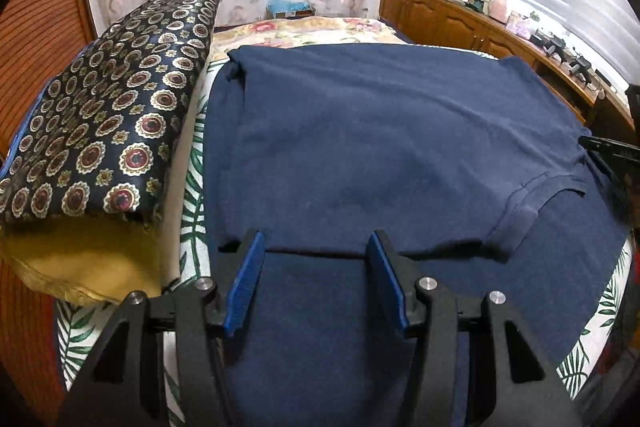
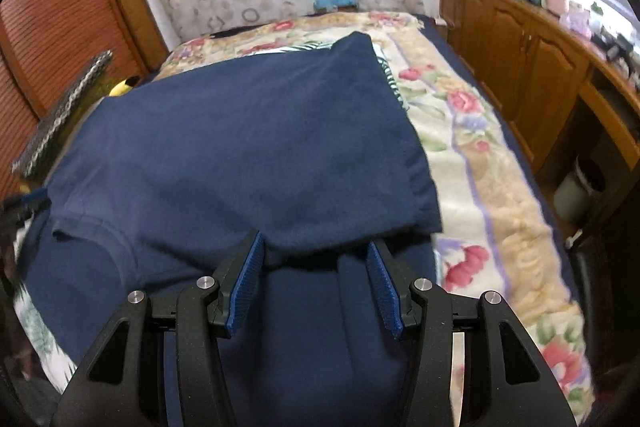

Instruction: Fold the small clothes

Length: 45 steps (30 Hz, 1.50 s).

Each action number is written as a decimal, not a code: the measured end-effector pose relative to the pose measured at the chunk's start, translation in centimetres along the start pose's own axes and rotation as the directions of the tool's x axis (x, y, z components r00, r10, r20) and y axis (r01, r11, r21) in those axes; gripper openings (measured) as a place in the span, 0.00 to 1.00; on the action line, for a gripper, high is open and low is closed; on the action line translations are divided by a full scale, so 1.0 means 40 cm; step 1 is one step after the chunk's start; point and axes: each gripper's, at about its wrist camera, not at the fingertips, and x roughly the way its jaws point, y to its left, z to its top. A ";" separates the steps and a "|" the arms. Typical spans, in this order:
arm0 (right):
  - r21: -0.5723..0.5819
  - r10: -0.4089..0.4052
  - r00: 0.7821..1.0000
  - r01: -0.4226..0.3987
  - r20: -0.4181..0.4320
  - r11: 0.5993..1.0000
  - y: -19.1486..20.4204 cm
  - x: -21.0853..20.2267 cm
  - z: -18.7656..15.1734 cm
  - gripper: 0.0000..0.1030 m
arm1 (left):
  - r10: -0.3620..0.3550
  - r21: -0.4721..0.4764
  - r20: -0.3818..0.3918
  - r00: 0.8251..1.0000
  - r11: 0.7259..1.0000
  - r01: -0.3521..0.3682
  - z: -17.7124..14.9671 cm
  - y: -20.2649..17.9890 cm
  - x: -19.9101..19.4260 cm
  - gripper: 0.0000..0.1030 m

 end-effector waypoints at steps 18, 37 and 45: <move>-0.017 -0.040 0.999 0.040 0.036 0.999 0.011 0.016 -0.007 0.53 | -0.016 -0.113 0.016 1.000 0.993 0.017 -0.052 0.040 -0.043 0.52; -0.039 -0.069 0.997 0.070 0.032 0.997 0.022 0.024 -0.006 0.53 | -0.027 -0.141 0.014 1.000 0.990 0.028 0.044 0.071 0.011 0.15; -0.109 -0.126 0.992 0.127 0.018 0.986 0.047 0.026 0.017 0.14 | -0.057 -0.108 0.047 0.997 0.992 0.062 0.049 0.070 -0.006 0.03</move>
